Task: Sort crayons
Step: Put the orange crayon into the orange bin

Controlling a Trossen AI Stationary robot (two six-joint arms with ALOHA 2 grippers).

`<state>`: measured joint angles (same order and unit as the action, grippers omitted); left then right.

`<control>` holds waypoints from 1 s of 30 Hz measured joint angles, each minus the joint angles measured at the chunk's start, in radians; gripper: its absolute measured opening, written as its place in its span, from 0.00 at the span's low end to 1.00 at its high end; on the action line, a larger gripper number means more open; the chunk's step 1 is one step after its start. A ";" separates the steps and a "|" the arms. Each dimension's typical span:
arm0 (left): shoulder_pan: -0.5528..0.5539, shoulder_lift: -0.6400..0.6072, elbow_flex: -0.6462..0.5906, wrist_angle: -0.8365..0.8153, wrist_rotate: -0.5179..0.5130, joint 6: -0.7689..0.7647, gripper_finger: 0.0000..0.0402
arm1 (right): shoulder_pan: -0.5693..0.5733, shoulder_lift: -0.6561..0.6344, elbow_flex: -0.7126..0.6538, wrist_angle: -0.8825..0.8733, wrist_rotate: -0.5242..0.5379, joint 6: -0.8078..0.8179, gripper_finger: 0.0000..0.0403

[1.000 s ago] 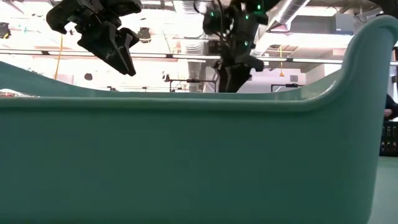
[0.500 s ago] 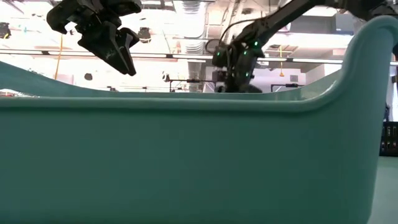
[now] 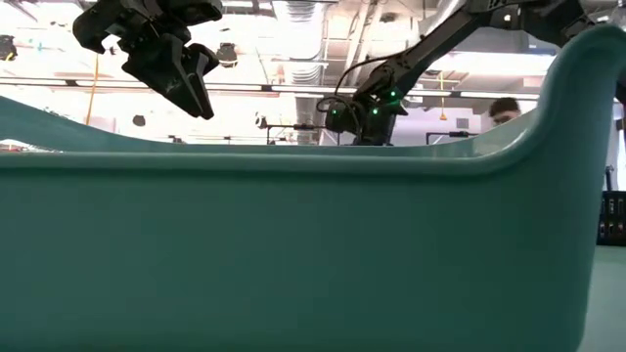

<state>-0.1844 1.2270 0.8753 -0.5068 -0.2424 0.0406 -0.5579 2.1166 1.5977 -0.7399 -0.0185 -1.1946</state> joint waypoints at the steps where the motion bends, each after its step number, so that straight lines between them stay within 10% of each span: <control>1: 0.000 0.000 0.000 0.000 0.000 0.000 0.28 | 0.000 -0.001 0.000 0.013 0.000 -0.007 0.34; 21: 0.000 0.000 0.000 0.000 0.000 0.000 0.28 | -0.014 0.063 0.014 0.052 0.004 -0.088 0.33; 30: 0.000 0.000 0.000 0.000 0.000 0.000 0.28 | -0.006 0.059 0.013 0.002 0.019 -0.116 0.13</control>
<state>-0.1845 1.2270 0.8753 -0.5067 -0.2420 0.0406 -0.5636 2.1760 1.6108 -0.7378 0.0005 -1.3102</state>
